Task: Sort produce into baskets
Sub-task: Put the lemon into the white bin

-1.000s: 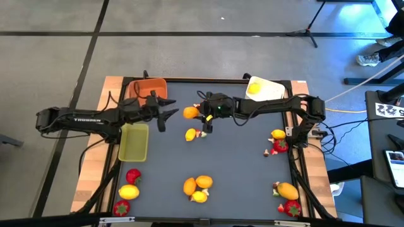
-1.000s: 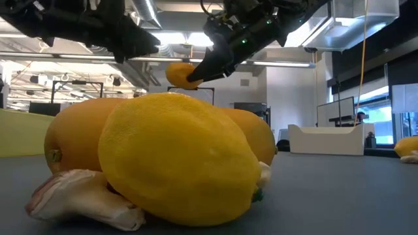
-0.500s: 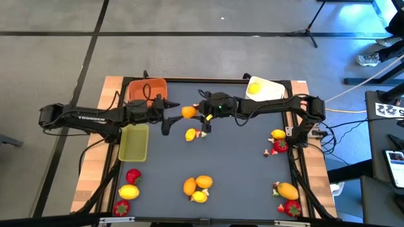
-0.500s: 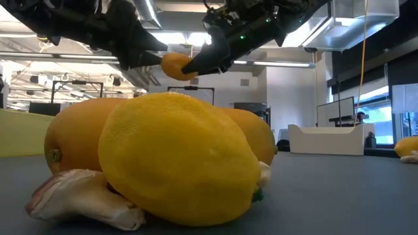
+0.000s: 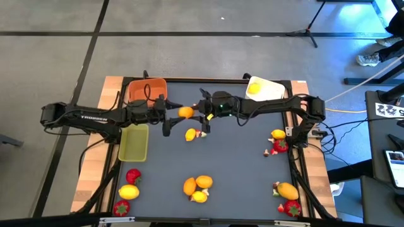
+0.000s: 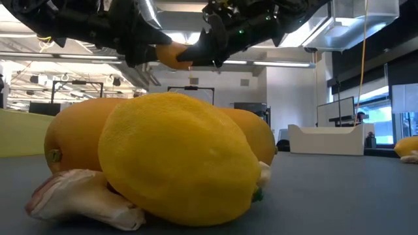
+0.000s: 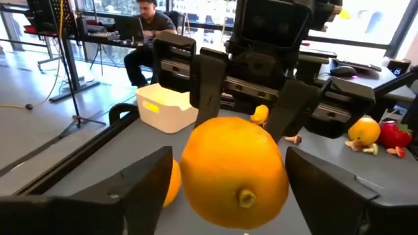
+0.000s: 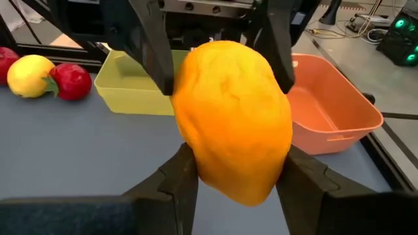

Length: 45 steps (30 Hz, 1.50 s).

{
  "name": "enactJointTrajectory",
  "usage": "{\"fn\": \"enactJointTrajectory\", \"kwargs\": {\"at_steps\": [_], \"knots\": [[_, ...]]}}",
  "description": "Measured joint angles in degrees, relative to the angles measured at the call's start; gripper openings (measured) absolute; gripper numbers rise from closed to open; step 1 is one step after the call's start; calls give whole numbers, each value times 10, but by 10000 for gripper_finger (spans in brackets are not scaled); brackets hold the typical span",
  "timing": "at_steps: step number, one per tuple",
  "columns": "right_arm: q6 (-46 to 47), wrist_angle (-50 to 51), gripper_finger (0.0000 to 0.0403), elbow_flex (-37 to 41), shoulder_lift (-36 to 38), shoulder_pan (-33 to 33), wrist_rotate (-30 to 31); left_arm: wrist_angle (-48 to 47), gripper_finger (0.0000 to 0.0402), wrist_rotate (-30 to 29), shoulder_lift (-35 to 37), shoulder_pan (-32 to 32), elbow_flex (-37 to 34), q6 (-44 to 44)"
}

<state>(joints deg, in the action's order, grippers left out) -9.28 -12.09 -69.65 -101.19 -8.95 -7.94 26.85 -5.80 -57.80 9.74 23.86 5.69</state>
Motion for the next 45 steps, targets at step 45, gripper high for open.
{"fn": "enactJointTrajectory", "kwargs": {"at_steps": [45], "knots": [[0, 449, 163, -1, 182, -162, 194, 3, 257, -7, 1, 43, 0, 29]]}}
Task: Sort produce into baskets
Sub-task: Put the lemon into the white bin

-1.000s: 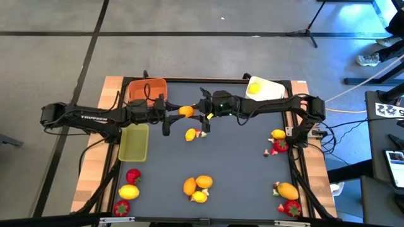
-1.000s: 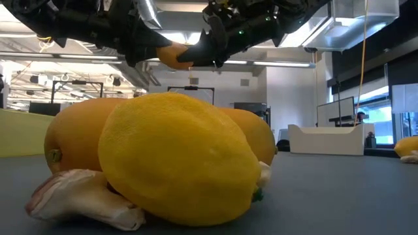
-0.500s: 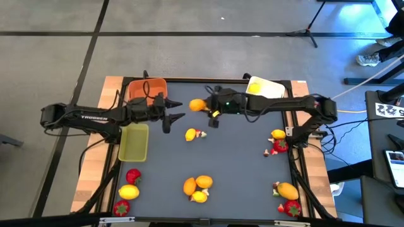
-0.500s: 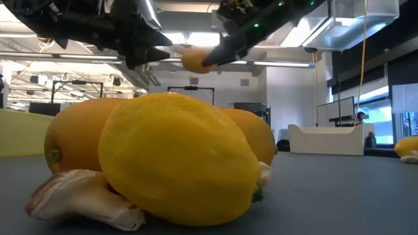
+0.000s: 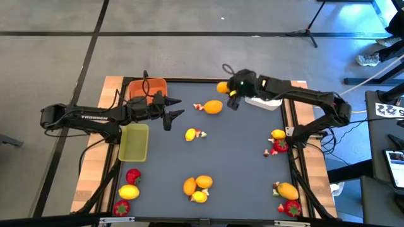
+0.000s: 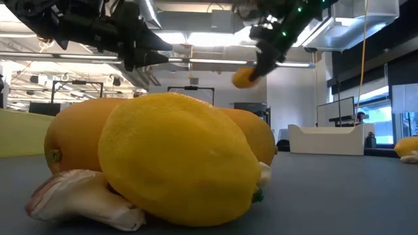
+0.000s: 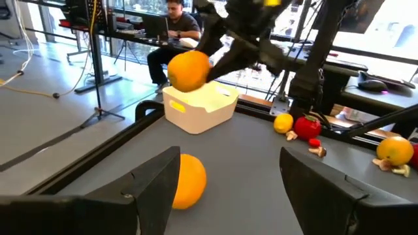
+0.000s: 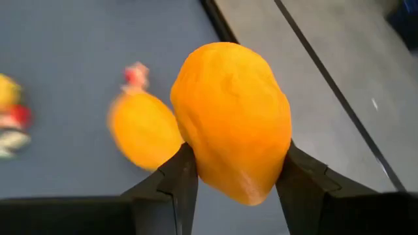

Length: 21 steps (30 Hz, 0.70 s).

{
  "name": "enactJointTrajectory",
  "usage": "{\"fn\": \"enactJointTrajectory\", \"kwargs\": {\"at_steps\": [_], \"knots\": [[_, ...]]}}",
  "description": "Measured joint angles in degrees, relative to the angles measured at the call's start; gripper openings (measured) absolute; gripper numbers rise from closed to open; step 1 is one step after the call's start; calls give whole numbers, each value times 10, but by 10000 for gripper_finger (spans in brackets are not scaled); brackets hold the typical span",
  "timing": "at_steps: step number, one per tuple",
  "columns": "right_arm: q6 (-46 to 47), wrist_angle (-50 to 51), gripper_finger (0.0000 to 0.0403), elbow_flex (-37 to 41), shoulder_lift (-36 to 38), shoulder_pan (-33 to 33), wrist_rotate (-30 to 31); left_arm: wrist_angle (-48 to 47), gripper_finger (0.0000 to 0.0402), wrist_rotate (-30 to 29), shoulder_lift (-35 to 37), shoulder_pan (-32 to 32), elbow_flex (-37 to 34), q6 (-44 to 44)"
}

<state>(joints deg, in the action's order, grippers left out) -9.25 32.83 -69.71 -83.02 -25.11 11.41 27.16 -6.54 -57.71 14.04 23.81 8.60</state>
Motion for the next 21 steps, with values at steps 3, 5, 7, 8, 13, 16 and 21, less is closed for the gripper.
{"fn": "enactJointTrajectory", "kwargs": {"at_steps": [3, 5, 7, 8, 13, 16, 21], "knots": [[0, 24, 163, 0, 0, -46, 1, 0, 257, -18, 0, 0, 0, 2], [3, 32, 163, 0, -1, -72, 1, 0, 257, -23, 0, 0, 0, 3], [14, 40, 163, 0, -2, -99, -7, 0, 257, -23, 0, 0, 0, 3], [16, 42, 163, 0, -2, -111, -12, 0, 257, -23, 0, 0, 0, 3], [25, 68, 163, 0, -2, -164, -30, 0, 257, -23, 0, 0, 0, -4], [30, 70, 163, 0, -4, -190, -31, 0, 257, -23, 0, 0, 0, 3], [48, 89, 163, 0, -4, -227, -31, 0, 257, -23, 0, -1, 0, -1]]}}
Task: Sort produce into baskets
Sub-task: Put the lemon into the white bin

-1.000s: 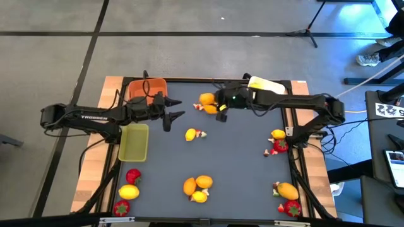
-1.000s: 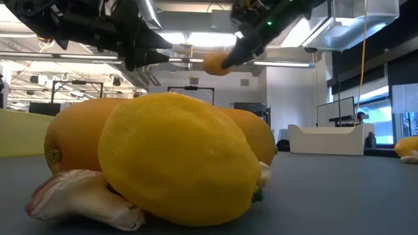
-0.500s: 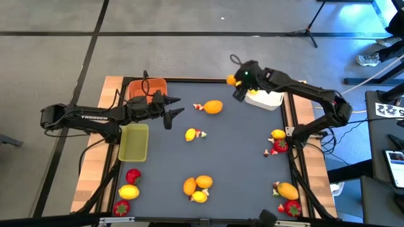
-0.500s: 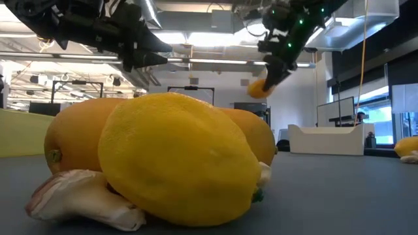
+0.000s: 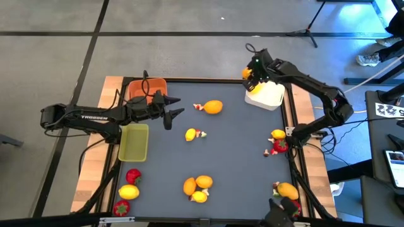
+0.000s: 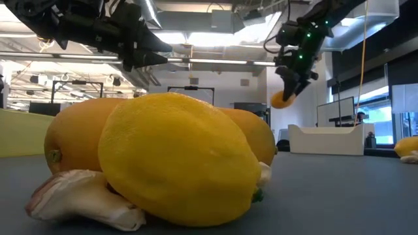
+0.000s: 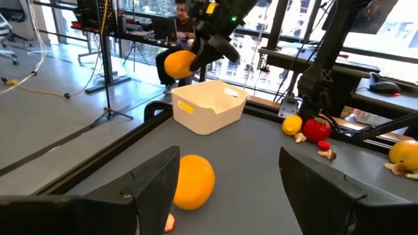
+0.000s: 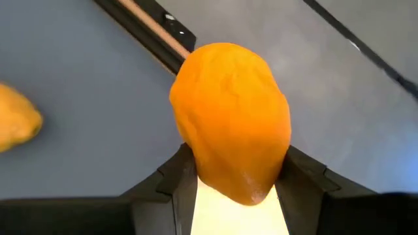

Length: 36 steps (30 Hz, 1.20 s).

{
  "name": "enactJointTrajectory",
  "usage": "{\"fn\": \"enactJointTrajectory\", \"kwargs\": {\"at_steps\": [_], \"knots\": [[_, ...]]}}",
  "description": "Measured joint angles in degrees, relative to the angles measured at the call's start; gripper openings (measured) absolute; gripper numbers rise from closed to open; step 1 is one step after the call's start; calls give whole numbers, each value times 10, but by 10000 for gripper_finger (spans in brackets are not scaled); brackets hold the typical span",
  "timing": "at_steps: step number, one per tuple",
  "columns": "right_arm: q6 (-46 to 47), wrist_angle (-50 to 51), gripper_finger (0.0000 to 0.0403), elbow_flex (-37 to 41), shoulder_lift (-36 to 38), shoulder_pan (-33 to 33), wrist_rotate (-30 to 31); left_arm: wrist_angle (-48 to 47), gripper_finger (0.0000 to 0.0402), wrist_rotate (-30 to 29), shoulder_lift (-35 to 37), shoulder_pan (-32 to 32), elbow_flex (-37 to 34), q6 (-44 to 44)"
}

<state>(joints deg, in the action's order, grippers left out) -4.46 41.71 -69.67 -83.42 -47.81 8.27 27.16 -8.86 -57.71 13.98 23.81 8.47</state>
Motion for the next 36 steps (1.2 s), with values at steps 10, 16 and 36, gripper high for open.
{"fn": "enactJointTrajectory", "kwargs": {"at_steps": [10, 16, 36], "knots": [[10, 17, 163, 16, 0, -7, 13, -11, 257, 0, -2, 0, 0, -11], [-5, -24, 163, 61, 0, -50, 8, -22, 257, -5, -3, 1, 0, -15], [10, -16, 163, 121, -1, -86, -57, -6, 257, -6, -4, 9, 0, -26]]}}
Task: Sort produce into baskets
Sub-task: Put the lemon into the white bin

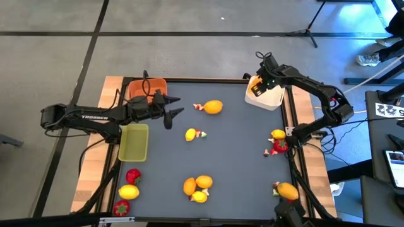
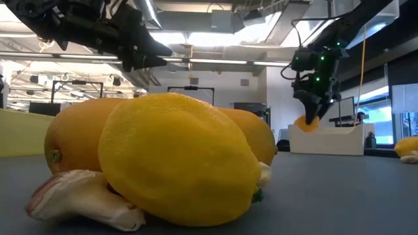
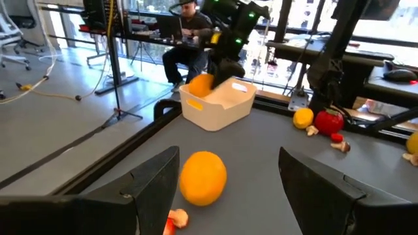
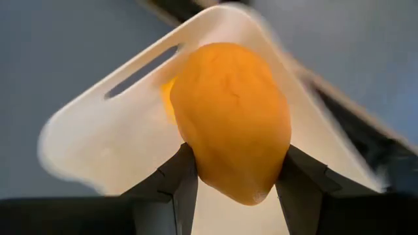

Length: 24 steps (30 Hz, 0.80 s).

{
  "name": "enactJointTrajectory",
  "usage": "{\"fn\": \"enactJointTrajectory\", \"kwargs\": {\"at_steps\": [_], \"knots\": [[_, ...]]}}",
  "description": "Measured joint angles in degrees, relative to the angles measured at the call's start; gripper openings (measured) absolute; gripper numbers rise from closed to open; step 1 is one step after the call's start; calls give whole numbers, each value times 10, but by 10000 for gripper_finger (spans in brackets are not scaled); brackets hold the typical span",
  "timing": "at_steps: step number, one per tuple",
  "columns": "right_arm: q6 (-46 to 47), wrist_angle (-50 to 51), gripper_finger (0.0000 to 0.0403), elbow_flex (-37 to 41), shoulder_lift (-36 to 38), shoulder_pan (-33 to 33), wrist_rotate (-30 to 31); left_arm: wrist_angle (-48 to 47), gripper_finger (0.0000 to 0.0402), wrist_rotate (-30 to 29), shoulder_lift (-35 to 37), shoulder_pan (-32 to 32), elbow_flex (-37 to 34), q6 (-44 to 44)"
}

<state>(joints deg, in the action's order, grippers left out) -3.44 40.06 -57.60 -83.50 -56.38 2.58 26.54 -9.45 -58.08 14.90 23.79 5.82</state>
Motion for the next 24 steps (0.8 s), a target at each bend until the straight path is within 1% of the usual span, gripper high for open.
{"fn": "enactJointTrajectory", "kwargs": {"at_steps": [3, 5, 8, 11, 14, 19, 21, 24], "knots": [[-12, 32, 163, 0, 0, 2, -37, -2, 257, 0, 0, 2, 0, 3], [-17, 23, 163, 7, 0, 2, -40, -2, 257, 0, 0, 2, 0, 3], [-27, 8, 163, 23, 0, 0, -66, -2, 257, 0, 0, 2, 0, 7], [-25, -1, 173, 38, 0, 2, -70, -2, 257, 0, 0, 2, 0, 1], [-26, -18, 195, 53, 0, 2, -72, -2, 257, 0, 0, 2, 0, 1], [-23, -41, 248, 65, 0, 1, -72, -2, 257, 0, 0, 2, 0, -9], [-27, -40, 265, 65, 0, 2, -72, -2, 257, 0, 0, 2, 0, -28], [-28, -22, 281, 51, 0, 2, -67, -2, 257, 0, 0, 2, 0, -29]]}}
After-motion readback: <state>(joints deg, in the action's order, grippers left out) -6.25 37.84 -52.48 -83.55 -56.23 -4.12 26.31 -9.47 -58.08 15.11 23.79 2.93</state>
